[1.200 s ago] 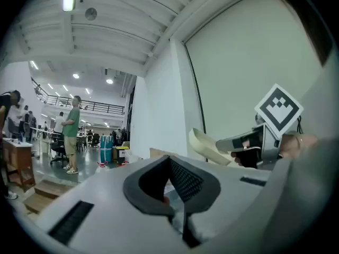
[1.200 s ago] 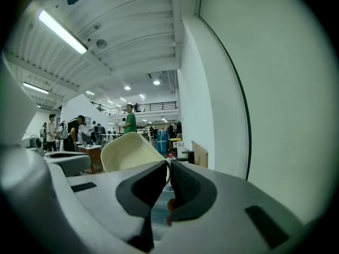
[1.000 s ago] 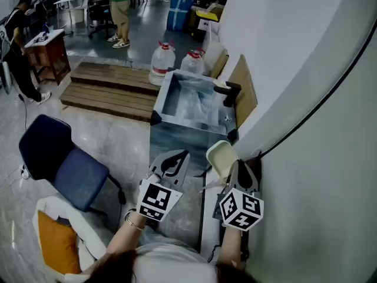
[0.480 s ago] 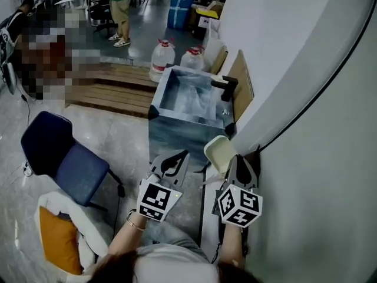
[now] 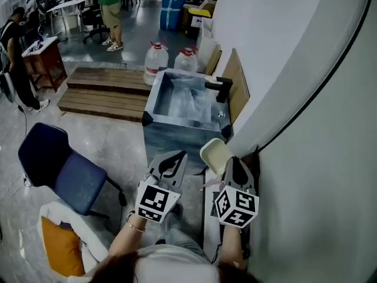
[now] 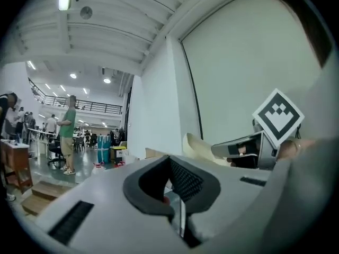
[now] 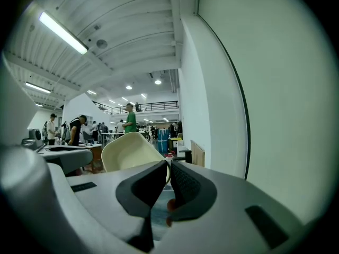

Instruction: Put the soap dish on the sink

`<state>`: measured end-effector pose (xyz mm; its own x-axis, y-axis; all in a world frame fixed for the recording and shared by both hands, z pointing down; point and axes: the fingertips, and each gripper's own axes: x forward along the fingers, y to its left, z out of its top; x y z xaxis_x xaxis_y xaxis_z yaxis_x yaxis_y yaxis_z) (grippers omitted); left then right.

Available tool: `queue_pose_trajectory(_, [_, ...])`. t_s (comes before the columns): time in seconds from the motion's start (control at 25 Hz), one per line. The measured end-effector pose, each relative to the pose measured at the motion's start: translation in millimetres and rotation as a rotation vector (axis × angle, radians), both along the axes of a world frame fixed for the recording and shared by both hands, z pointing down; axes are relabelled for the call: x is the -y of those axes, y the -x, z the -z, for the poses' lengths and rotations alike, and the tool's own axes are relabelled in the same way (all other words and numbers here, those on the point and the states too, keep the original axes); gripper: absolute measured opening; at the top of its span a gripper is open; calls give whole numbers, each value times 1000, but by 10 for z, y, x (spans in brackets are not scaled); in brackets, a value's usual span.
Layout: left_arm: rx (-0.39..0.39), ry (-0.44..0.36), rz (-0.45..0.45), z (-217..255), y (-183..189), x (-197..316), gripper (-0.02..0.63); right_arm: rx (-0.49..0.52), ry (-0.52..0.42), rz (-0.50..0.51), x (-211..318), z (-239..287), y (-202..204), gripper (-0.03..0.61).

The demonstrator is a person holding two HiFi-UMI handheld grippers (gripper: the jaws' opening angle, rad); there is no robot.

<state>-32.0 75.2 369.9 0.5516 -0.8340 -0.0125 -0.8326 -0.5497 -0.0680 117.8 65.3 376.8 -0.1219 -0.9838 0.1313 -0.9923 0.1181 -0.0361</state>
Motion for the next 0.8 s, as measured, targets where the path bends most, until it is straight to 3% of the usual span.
queue_pose_trajectory(0.8, [19, 13, -30, 18, -515, 1570, 3, 8, 59, -16, 1491, -241, -379, 43])
